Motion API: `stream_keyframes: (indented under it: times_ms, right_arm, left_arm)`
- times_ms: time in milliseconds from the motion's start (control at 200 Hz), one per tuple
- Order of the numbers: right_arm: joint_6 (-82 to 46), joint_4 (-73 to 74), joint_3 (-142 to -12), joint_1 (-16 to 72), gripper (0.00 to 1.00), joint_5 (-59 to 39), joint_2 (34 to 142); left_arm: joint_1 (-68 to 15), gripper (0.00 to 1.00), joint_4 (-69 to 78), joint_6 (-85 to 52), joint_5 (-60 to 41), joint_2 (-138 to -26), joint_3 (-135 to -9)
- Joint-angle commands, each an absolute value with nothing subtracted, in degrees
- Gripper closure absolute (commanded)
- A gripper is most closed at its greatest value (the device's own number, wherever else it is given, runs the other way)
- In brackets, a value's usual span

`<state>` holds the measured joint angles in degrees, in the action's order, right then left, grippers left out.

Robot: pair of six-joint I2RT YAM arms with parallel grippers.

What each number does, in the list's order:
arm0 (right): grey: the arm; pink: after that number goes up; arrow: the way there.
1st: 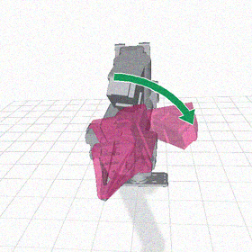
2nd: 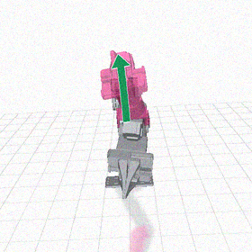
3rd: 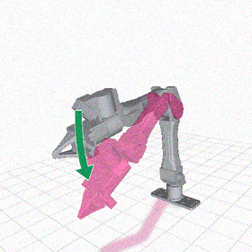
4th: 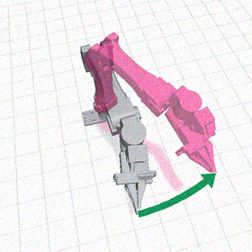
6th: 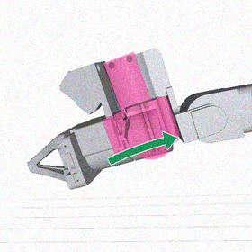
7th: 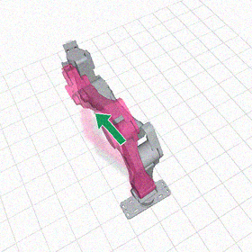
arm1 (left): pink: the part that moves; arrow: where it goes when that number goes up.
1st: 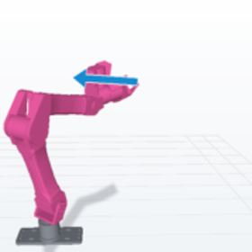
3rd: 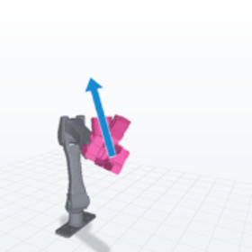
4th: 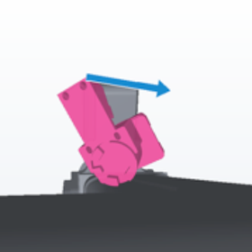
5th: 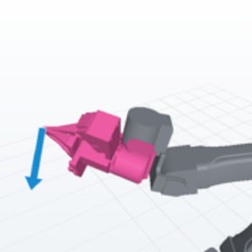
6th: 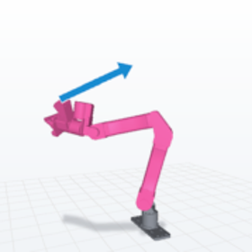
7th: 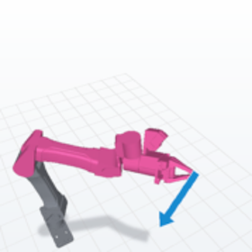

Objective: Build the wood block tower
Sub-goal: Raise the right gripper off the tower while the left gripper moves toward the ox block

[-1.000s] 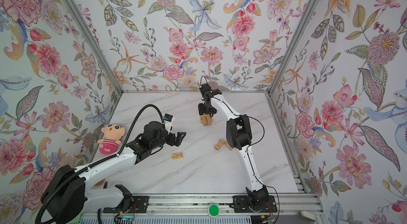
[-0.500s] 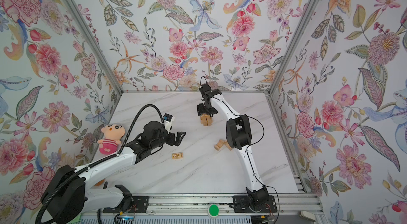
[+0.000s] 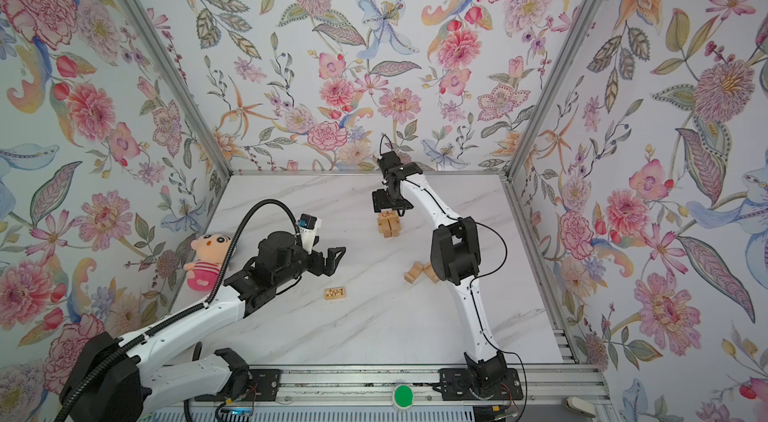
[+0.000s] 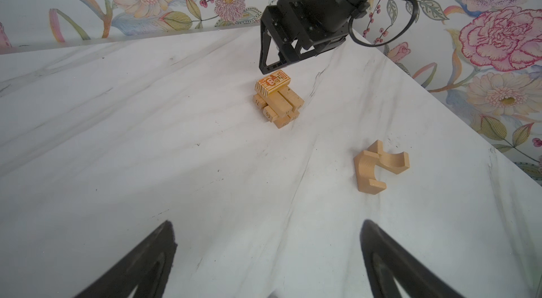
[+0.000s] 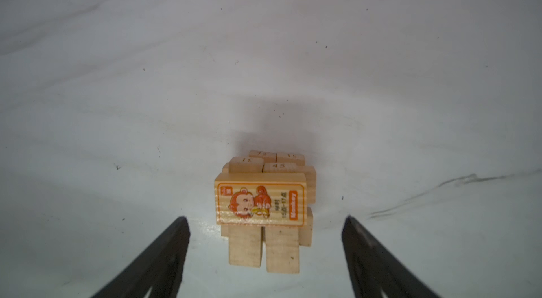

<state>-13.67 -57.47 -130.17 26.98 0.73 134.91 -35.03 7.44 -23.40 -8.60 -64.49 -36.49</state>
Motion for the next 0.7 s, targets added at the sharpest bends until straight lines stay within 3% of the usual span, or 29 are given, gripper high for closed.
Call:
stream_keyframes:
  times_ms: [0,375,696]
  right_arm:
    - [-13.3,-58.84,-128.03,28.27,0.16,2.38,130.59]
    - [-15.64,-58.71,-119.59,33.93,0.16,5.44,123.16]
    - [-19.85,-58.31,-111.53,40.4,0.16,7.92,117.6]
  left_arm:
    - [-34.38,0.01,5.93,-24.45,-8.04,-60.96,-34.08]
    - [-35.92,0.01,2.41,-28.93,-8.5,-47.64,-26.39]
    - [-42.3,0.01,-0.65,-33.71,-4.66,-39.6,-21.68]
